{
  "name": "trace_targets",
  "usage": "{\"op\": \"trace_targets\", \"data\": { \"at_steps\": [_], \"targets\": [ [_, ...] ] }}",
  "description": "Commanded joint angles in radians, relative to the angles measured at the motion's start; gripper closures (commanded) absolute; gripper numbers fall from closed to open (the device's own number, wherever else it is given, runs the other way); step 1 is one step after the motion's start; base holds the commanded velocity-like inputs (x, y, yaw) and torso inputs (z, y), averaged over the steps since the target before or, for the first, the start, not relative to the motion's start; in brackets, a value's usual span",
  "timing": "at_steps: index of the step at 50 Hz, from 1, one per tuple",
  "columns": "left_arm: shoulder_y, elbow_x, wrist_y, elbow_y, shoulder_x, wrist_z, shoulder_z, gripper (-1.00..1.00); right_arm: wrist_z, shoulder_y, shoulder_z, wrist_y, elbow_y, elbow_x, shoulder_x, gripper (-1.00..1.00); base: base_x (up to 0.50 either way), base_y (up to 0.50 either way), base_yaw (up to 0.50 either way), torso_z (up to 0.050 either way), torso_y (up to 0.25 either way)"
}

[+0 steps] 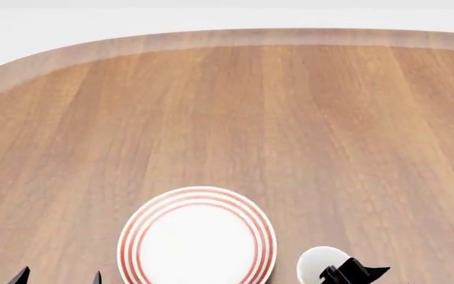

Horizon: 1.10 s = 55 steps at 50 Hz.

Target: Put the red mug on the left plate.

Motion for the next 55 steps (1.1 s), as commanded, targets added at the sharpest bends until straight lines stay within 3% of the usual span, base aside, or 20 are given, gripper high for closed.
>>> {"op": "trace_targets", "data": {
  "at_steps": [1,19,36,55],
  "targets": [
    [-0.003,-0.006,0.001,-0.001,-0.006,-0.004,0.005,-1.0,0.017,0.065,-0.003,-0.047,0.133,0.033,-0.001,-1.0,0.0,0.0,0.0,0.0,0.0],
    [-0.008,-0.015,0.001,-0.006,-0.013,-0.011,0.012,-1.0,0.02,0.144,0.003,-0.104,0.289,0.095,0.007,-1.0,0.0,0.0,0.0,0.0,0.0],
    [-0.007,-0.021,0.0,-0.002,-0.019,-0.021,0.018,-1.0,0.076,0.124,-0.016,-0.116,0.239,0.115,0.02,-1.0,0.0,0.0,0.0,0.0,0.0],
    [-0.006,-0.031,0.004,0.002,-0.029,-0.029,0.024,-1.0,0.062,0.165,-0.005,-0.16,0.332,0.165,0.025,-1.0,0.0,0.0,0.0,0.0,0.0]
  ]
}}
